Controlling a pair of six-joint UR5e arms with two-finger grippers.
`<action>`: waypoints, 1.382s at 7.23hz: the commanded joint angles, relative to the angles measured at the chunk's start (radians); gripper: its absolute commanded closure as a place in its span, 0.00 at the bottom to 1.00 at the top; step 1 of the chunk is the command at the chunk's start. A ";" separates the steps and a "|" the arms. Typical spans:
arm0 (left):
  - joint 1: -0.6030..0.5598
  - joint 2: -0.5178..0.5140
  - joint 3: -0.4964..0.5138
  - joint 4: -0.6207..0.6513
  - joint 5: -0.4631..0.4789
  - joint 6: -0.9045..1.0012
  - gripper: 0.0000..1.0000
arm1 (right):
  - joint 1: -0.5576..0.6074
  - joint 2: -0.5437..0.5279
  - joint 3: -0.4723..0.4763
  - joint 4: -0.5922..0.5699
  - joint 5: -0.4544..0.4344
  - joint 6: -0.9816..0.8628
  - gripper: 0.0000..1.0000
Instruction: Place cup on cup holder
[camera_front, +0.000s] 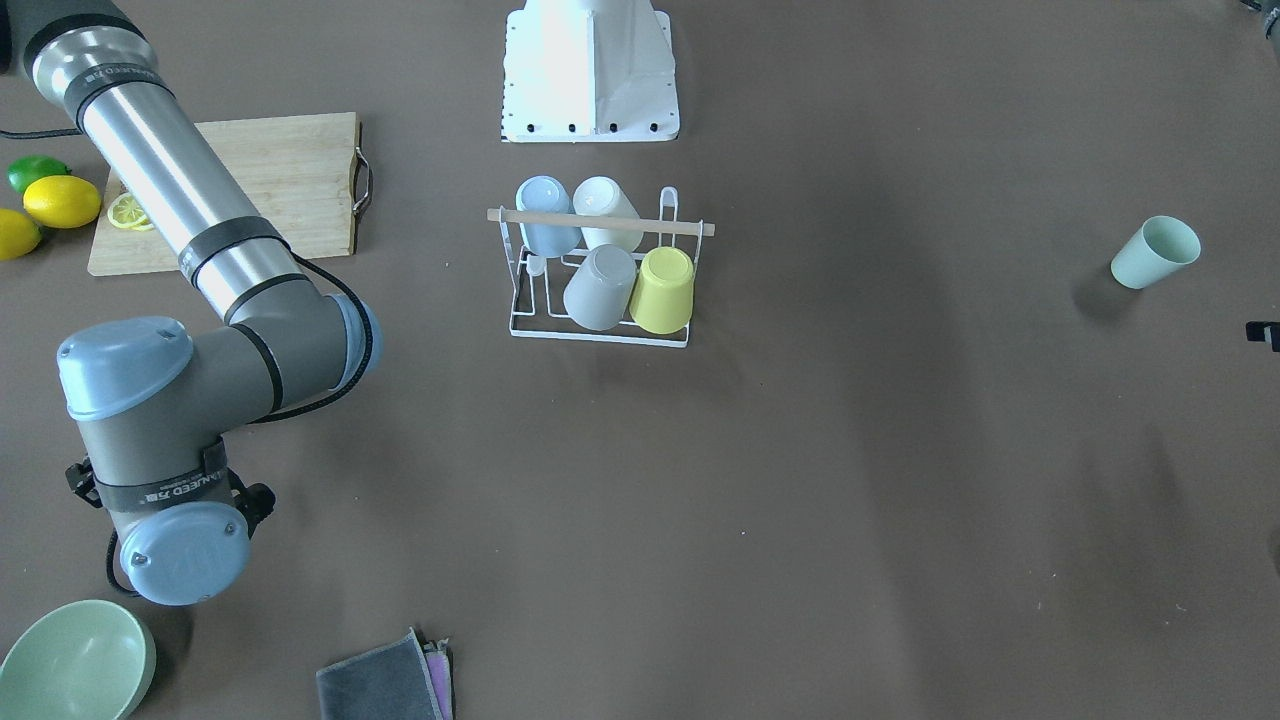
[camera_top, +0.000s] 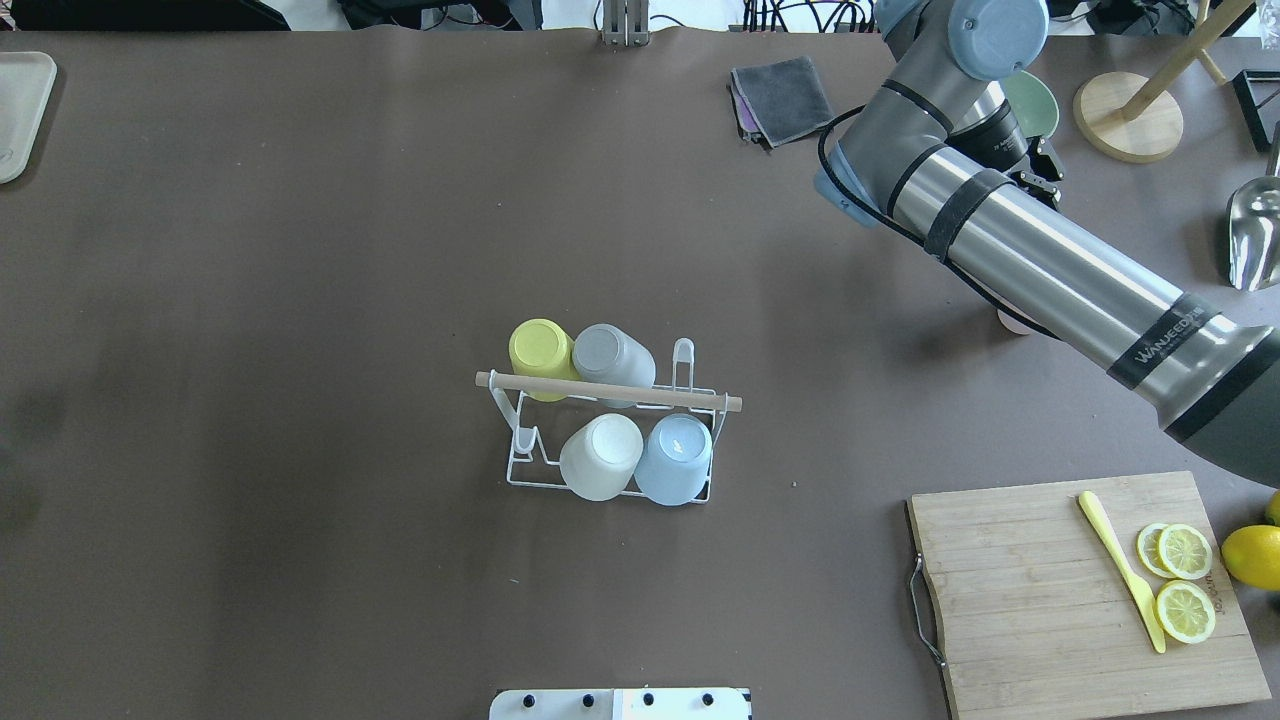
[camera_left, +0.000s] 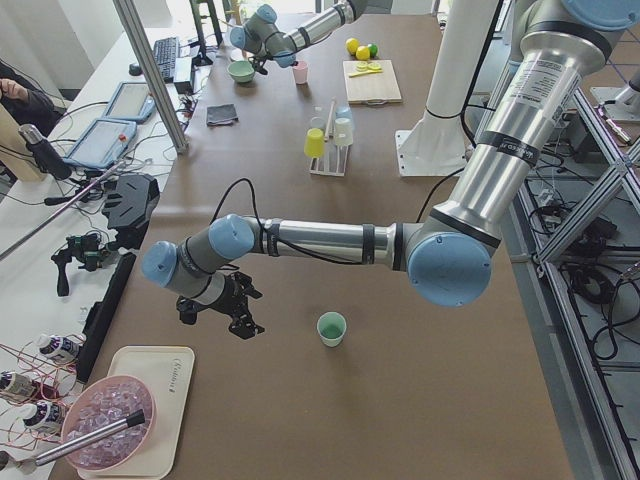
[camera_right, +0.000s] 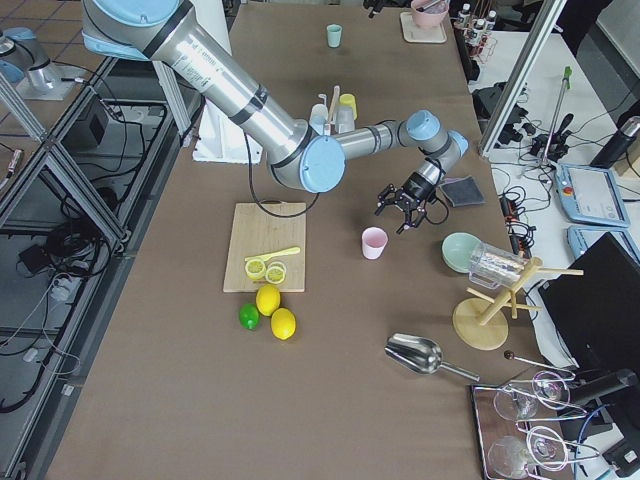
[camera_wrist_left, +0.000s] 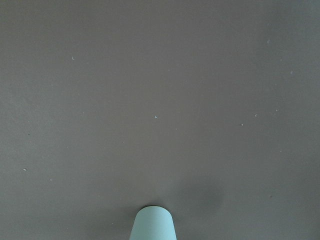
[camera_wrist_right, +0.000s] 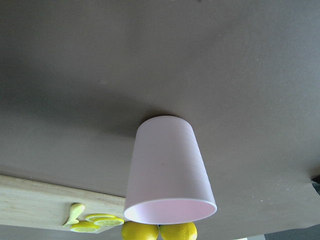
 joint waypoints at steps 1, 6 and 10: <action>0.041 0.015 0.075 0.002 -0.085 0.020 0.03 | -0.042 0.033 -0.059 0.010 -0.054 -0.001 0.01; 0.109 0.052 0.160 0.009 -0.171 0.126 0.03 | -0.084 0.048 -0.108 0.037 -0.124 -0.004 0.01; 0.113 0.052 0.158 0.115 -0.167 0.189 0.03 | -0.104 0.047 -0.127 0.043 -0.164 -0.014 0.01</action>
